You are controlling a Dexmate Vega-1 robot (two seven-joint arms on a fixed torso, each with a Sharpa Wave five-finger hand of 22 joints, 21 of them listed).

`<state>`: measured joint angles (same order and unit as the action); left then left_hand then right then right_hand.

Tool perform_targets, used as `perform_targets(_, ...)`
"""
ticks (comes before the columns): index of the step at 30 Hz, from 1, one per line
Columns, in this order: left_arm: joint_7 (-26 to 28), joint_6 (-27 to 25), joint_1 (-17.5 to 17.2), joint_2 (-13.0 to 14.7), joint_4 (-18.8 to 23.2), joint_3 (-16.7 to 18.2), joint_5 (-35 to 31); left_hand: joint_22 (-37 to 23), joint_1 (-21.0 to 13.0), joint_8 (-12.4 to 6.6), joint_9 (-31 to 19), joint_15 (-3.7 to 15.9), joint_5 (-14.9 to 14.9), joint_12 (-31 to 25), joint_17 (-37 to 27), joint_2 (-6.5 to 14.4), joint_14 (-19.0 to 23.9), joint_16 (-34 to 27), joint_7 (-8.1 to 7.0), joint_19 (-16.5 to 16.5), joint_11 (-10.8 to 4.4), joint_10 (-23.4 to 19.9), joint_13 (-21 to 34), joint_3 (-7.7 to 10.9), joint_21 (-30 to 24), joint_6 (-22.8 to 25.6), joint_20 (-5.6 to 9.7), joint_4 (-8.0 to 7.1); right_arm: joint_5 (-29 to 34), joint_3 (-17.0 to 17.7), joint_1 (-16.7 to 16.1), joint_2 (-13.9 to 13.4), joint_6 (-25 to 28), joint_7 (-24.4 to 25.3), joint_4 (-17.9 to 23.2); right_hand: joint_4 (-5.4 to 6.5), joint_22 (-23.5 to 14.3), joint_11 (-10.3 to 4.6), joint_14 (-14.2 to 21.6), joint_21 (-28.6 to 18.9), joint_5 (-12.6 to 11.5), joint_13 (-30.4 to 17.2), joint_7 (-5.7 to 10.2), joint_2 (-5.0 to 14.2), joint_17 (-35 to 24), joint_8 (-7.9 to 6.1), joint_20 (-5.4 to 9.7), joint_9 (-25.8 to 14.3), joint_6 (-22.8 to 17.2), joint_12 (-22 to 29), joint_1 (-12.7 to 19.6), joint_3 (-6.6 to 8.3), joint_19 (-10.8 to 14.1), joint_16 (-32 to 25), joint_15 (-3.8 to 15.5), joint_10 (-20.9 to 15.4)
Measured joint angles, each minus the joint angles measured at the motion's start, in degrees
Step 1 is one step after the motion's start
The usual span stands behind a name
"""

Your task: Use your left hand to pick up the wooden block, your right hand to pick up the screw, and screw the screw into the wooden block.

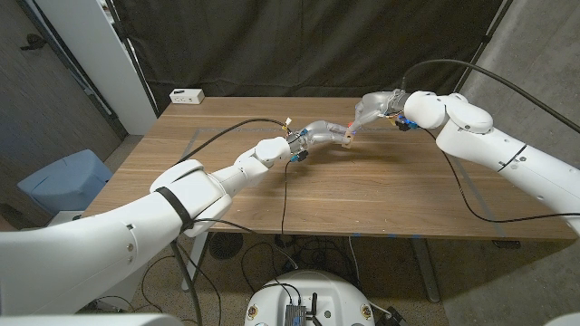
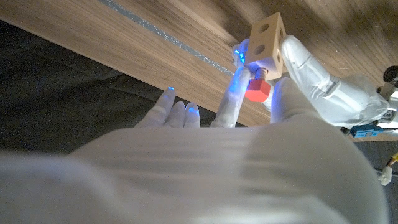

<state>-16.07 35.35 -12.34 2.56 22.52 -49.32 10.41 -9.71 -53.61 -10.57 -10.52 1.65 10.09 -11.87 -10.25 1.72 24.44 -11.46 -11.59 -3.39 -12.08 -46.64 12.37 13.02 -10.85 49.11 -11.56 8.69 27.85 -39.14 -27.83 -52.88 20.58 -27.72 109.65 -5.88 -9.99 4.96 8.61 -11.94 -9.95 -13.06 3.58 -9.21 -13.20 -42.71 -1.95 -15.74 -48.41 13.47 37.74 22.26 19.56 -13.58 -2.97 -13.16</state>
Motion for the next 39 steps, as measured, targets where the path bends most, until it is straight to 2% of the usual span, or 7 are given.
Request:
perform_targets(8, -0.01, -0.06, -0.02, 0.01, -0.07, 0.04, 0.03, 0.0, 0.0, -0.04, -0.03, 0.0, 0.0, 0.0, 0.0, 0.0, 0.0, 0.0, 0.01, 0.0, 0.0, 0.0, 0.0, 0.09, 0.0, -0.01, 0.0, -0.09, 1.2, -0.54, 0.53, 0.2, 0.69, -1.63, 0.0, 0.3, 0.0, 1.4, -1.75, 0.71, -0.24, -0.38, -3.18, -0.16, -0.54, -0.74, -1.26, -4.53, 9.36, -1.62, -4.26, -2.83, -1.7, 0.46, -1.73, 3.3)
perform_targets(10, -0.02, -0.16, -0.02, 0.01, -0.12, 0.03, 0.03, 0.0, 0.0, -0.04, -0.03, 0.0, 0.0, 0.0, 0.0, 0.0, 0.0, 0.0, 0.01, 0.0, 0.0, 0.0, 0.0, 0.09, 0.0, -0.01, 0.0, -0.09, 1.37, -0.64, 0.72, 0.2, 1.0, -2.07, 0.02, 0.22, 0.0, 1.71, -2.1, 0.72, -0.46, -0.41, -3.99, -0.11, -0.54, -0.74, -1.14, -5.37, 11.36, -1.83, -4.74, -3.22, -2.19, 0.68, -2.09, 4.0)
perform_targets(17, -0.05, -0.45, 0.3, -0.13, -0.33, -0.06, 0.05, 0.0, 0.0, -0.04, -0.02, 0.0, 0.0, 0.0, 0.0, 0.0, 0.0, 0.0, 0.1, 0.0, 0.0, 0.0, 0.0, 0.09, 0.0, -0.11, 0.0, -0.09, 1.47, -0.62, 0.96, -0.1, 1.25, -3.27, 0.47, -0.12, 0.0, 2.61, -3.53, 0.92, -0.69, -0.7, -5.92, 0.48, -0.8, -0.74, -2.22, -7.44, 18.81, -2.26, -5.94, -4.0, -4.18, 1.11, -3.5, 6.57)
perform_targets(22, -0.1, -0.8, 0.52, -0.23, -0.45, -0.22, 0.05, 0.0, 0.0, -0.04, -0.02, 0.0, 0.0, 0.0, 0.0, 0.0, 0.0, 0.0, 0.1, 0.0, 0.0, 0.0, 0.0, 0.09, 0.0, -0.11, 0.0, -0.09, 0.26, 0.23, 0.97, -0.76, 0.89, -4.14, 0.89, -0.35, 0.0, 3.02, -4.71, 1.14, -0.69, -0.95, -6.31, 0.7, -1.08, -0.21, -2.78, -7.8, 22.31, -2.48, -6.16, -4.23, -5.49, 1.12, -4.24, 8.18)
perform_targets(27, -0.13, -0.97, 0.69, -0.25, -0.53, -0.35, 0.06, 0.0, 0.0, -0.02, -0.01, 0.0, 0.0, 0.0, 0.0, 0.0, 0.0, 0.0, 0.1, 0.0, 0.0, 0.0, 0.0, 0.09, 0.0, -0.11, 0.0, -0.09, -0.85, 0.87, 0.97, -1.28, 0.05, -4.68, 1.18, -0.81, 0.0, 3.22, -5.77, 1.14, -0.68, -0.95, -6.24, 1.28, -1.08, 1.1, -3.2, -7.38, 24.85, -2.68, -5.58, -3.77, -6.09, 1.51, -4.7, 9.42)
perform_targets(32, -0.16, -1.08, 0.78, -0.26, -0.57, -0.46, 0.08, 0.0, 0.0, 0.01, 0.0, 0.0, 0.0, 0.0, 0.01, 0.0, 0.0, 0.0, 0.1, 0.0, 0.0, 0.0, 0.0, 0.09, 0.0, -0.11, 0.0, -0.09, -2.16, 1.49, 1.04, -1.68, -1.07, -5.19, 1.35, -1.36, 0.0, 3.62, -5.99, 1.14, -0.68, -1.18, -6.39, 1.85, -0.92, 2.18, -3.38, -6.65, 26.73, -2.68, -5.01, -3.22, -6.68, 1.75, -4.92, 10.25)
perform_targets(39, -0.24, -1.08, 0.81, -0.25, -0.58, -0.53, 0.11, 0.0, 0.0, 0.02, 0.01, 0.0, 0.0, 0.0, 0.01, 0.0, 0.0, 0.0, 0.1, 0.0, 0.0, 0.0, 0.0, 0.09, 0.0, -0.12, 0.0, -0.08, -3.78, 2.14, 1.12, -1.95, -2.43, -5.34, 1.3, -2.02, 0.0, 3.83, -6.61, 1.14, -0.68, -1.21, -5.53, 2.77, -0.71, 3.22, -3.6, -5.87, 27.76, -2.68, -4.05, -2.55, -6.91, 1.78, -4.91, 10.64)
